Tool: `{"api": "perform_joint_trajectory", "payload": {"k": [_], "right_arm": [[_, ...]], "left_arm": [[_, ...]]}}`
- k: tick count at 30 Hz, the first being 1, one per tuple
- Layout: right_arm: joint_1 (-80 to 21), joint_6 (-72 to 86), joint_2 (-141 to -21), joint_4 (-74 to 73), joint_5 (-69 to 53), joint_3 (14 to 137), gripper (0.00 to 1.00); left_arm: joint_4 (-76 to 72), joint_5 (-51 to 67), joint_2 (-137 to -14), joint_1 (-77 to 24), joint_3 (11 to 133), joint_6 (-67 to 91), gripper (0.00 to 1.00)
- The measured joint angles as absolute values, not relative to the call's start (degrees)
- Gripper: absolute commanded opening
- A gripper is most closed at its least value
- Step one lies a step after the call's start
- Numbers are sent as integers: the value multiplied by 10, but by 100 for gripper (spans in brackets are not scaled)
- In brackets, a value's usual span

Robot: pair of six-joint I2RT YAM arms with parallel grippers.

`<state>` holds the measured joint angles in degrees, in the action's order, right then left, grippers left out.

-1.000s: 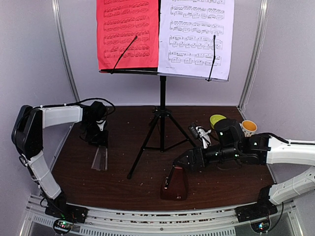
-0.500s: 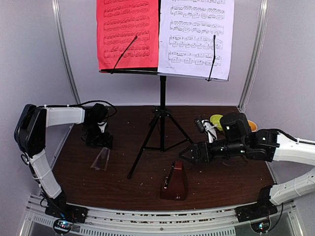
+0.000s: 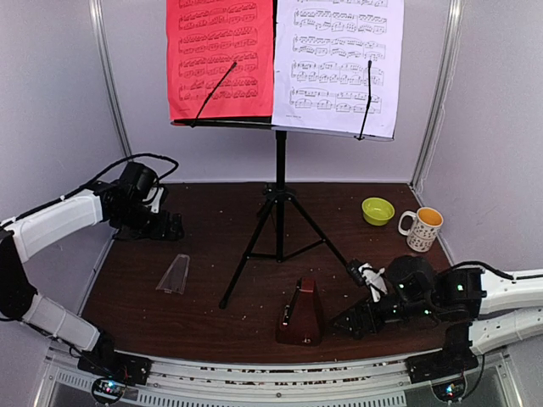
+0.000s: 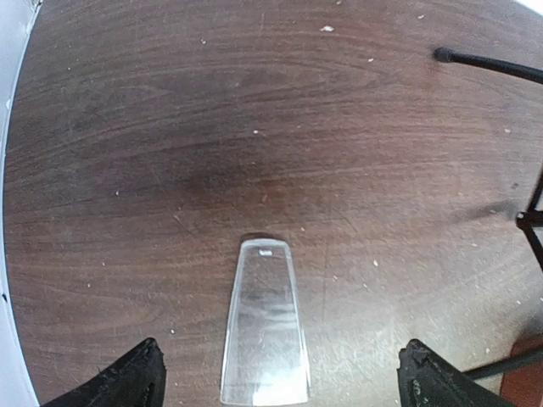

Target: Set up the instrument practice props

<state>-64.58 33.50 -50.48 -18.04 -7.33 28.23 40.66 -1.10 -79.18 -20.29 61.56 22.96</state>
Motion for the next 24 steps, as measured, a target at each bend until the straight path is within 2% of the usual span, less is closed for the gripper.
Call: {"api": "perform_joint_trajectory", "payload": {"k": [7, 13, 24], "right_arm": [[-719, 351, -595, -123, -21, 270, 100], [-736, 364, -666, -78, 11, 271, 100], [-733, 395, -682, -72, 106, 271, 100]], "left_arm": [[397, 10, -723, -203, 578, 237, 98], [394, 15, -700, -203, 564, 242, 98], [384, 20, -673, -203, 555, 246, 98]]}}
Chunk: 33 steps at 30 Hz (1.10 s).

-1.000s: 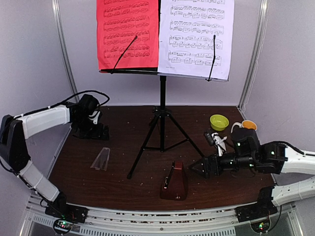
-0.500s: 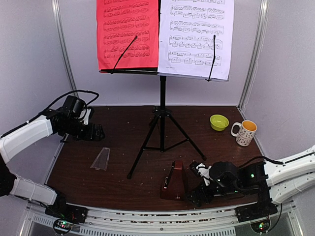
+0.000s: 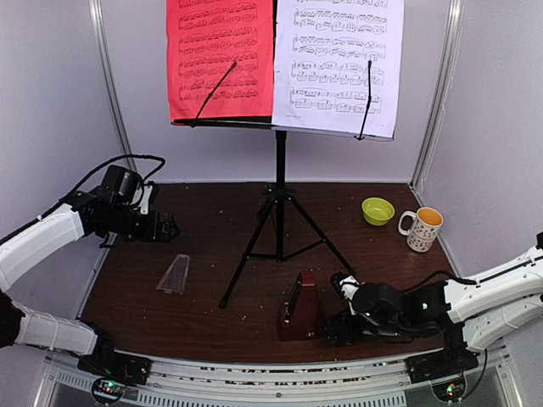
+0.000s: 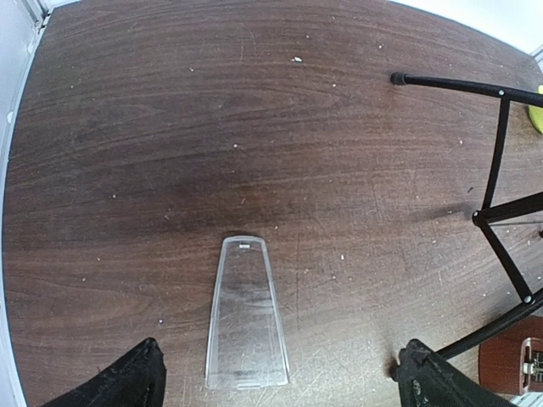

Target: Set up the instrument practice props

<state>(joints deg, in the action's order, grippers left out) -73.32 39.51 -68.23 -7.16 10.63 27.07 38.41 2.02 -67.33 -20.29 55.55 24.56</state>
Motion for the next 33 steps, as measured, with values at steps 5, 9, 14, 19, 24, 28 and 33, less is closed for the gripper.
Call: {"api": "perform_joint_trajectory", "payload": {"k": [5, 9, 14, 19, 24, 28, 33], "right_arm": [[-712, 399, -688, -70, 125, 271, 100], [-684, 398, -693, -69, 133, 270, 100], [-651, 382, -707, -53, 135, 271, 100], [-630, 363, -734, -46, 134, 287, 100], [-606, 344, -748, -27, 130, 295, 100], [-587, 324, -757, -17, 126, 304, 100], [-567, 295, -780, -8, 117, 326, 100]], "left_arm": [[375, 24, -674, -203, 555, 246, 98], [373, 27, -674, -203, 555, 246, 98], [361, 37, -672, -203, 555, 246, 98], [345, 43, -653, -211, 545, 245, 98], [334, 52, -626, -224, 527, 243, 98], [330, 54, -622, -232, 520, 240, 98], [329, 54, -622, -240, 519, 239, 98]]}}
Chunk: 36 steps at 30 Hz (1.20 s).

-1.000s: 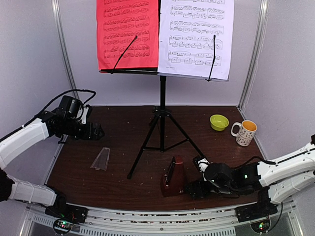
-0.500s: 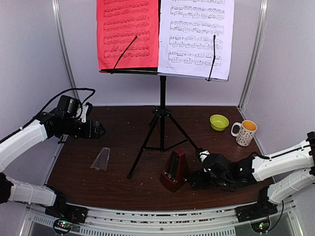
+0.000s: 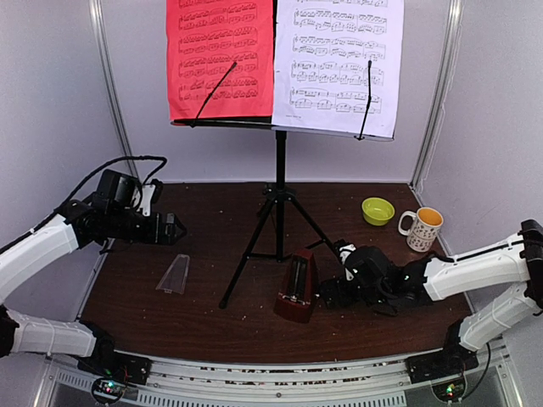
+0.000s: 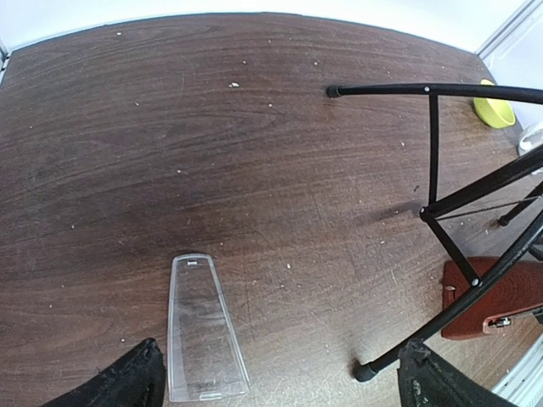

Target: Set up the instrument practice props

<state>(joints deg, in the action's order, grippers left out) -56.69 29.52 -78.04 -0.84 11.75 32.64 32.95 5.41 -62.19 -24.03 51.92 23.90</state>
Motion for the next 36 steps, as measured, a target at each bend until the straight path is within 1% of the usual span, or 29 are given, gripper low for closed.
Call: {"api": "perform_joint_trajectory", "payload": {"k": [8, 11, 13, 21, 24, 36], "right_arm": [[-555, 265, -814, 11, 105, 365, 100], [-555, 259, -809, 10, 102, 370, 100], [-555, 258, -791, 6, 94, 367, 100], [-557, 257, -647, -5, 42, 332, 100], [-565, 259, -627, -7, 29, 332, 100], [-612, 272, -672, -19, 21, 400, 99]], "left_arm": [[329, 54, -621, -248, 519, 239, 98], [328, 54, -621, -250, 519, 239, 98], [328, 54, -621, -252, 519, 238, 98], [326, 54, -635, -274, 526, 220, 98], [324, 53, -646, -283, 538, 216, 98], [300, 6, -632, -285, 539, 224, 98]]}}
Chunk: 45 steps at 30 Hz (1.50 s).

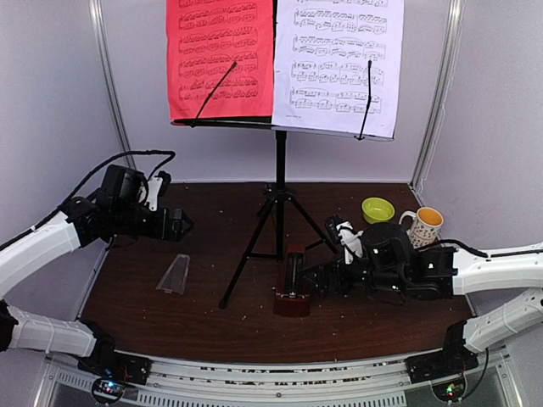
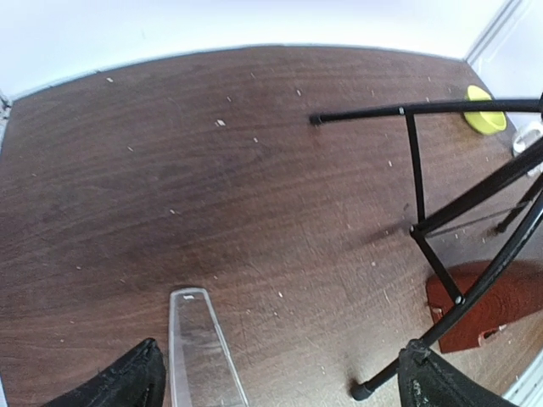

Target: Set up the instrument practice props

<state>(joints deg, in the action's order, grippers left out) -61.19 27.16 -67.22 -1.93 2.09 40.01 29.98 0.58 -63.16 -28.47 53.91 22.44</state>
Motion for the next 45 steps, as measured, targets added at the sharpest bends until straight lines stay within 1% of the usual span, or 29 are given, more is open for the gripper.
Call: {"api": "perform_joint_trajectory", "payload": {"k": [9, 11, 17, 21, 24, 29, 33, 39, 45], "right_arm": [[-613, 271, -722, -17, 20, 437, 96], [-613, 271, -728, -15, 24, 437, 94], [-613, 274, -739, -15, 49, 438, 82], [-613, 274, -740, -15, 65, 442, 78], [-613, 274, -742, -15, 71, 446, 78], [-613, 273, -742, -15, 75, 448, 86], [-613, 269, -747, -15, 74, 450, 87], [-613, 267, -762, -14, 73, 471, 86], [-613, 267, -763, -15, 74, 473, 78]], "left_arm": [[283, -41, -571, -285, 538, 230, 98], [283, -48, -565, -285, 538, 230, 98], [283, -68, -560, -285, 538, 230, 98], [283, -77, -556, -285, 538, 230, 98], [283, -82, -553, -284, 538, 230, 98], [283, -89, -547, -285, 538, 228, 98], [283, -89, -547, -285, 537, 223, 98], [283, -89, -548, -285, 537, 215, 98], [283, -89, -549, -285, 537, 210, 98]]}}
